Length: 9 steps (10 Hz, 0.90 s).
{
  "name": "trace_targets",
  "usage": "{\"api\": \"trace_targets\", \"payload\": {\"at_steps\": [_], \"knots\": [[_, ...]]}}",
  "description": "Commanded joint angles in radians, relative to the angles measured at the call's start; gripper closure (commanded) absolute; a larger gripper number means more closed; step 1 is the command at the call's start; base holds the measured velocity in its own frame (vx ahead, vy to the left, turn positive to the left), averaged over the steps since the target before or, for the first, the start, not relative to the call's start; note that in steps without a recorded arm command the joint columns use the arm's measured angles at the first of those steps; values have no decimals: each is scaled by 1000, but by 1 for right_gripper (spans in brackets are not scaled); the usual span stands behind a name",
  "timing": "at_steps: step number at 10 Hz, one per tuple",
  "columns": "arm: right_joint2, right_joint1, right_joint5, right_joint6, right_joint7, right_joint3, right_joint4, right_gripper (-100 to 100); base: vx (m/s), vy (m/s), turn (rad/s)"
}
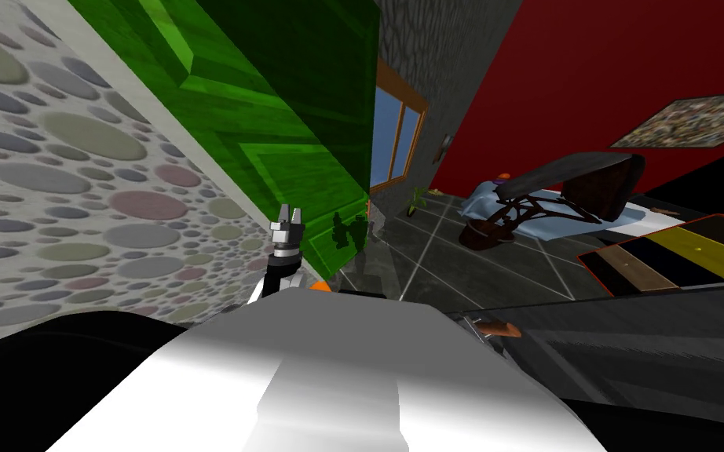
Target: Push the door open
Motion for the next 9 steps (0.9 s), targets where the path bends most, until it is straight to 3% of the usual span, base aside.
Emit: {"api": "trace_targets", "payload": {"at_steps": [1, 3, 5, 6, 7, 9], "knots": [[-8, 8, -20, -9, 8, -24, -9, 100, 159, -171, -60], [6, 13, -38, -17, 9, -41, -8, 100, 148, -150, -35], [36, 18, -56, -24, 10, -57, -7, 100, 164, -153, -53], [30, 18, -52, -15, 12, -50, -10, 100, 56, -65, -19], [4, 24, -70, -24, 12, -66, -8, 100, 69, -84, -35], [-8, 27, -85, -30, 12, -78, -6, 100, 108, -150, -33]]}}
